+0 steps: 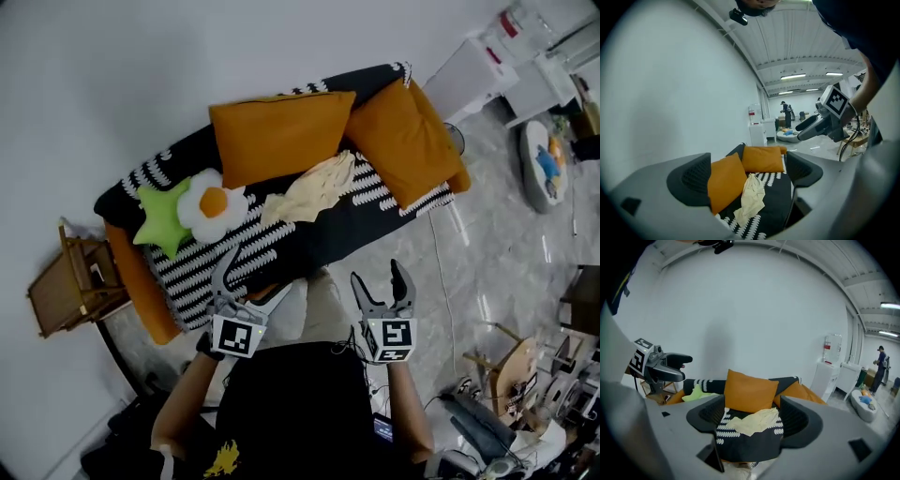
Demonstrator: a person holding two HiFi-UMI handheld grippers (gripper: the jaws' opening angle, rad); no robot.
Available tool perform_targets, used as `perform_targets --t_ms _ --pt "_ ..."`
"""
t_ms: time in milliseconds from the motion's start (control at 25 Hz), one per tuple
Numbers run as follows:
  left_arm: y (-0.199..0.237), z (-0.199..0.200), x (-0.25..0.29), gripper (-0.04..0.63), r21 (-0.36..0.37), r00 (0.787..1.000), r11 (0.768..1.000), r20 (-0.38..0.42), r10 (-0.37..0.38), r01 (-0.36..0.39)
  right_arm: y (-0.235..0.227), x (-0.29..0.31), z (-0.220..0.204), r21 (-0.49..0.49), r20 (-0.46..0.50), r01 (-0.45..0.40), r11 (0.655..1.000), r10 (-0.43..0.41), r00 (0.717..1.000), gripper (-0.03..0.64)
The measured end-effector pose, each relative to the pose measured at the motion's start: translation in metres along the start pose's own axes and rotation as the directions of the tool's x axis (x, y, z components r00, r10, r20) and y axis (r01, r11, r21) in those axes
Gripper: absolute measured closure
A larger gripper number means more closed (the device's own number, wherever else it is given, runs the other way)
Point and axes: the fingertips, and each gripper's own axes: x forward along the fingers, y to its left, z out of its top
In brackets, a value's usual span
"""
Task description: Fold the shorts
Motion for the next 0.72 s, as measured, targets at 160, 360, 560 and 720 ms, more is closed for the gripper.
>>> perform_targets --t_ms 160,360,560,720 --pt "0.025 0.024 0.113 0.089 -0.030 0.999 0.999 -0.047 0.028 -0.029 -0.090 0.086 0.027 0.021 -0.052 -0.062 0.998 0.063 0.997 0.257" --pt "0.046 0.016 0.185 0.089 -0.099 0.995 0.993 -0.085 0.048 -0.057 -0.143 0.161 0.016 0.005 -0.132 -0.099 0.995 0.099 0.986 0.276" --pt "0.060 -0.045 0.217 0.089 -0.117 0.988 0.992 -0.152 0.024 -0.042 -0.142 0.229 -0.028 0.039 -0.209 -0.129 0.991 0.134 0.969 0.300" --pt "0.049 -0.121 0.235 0.089 -0.226 0.973 0.974 -0.225 -0.056 0.004 -0.125 0.285 -0.094 0.058 -0.332 -0.126 0.990 0.138 0.933 0.330"
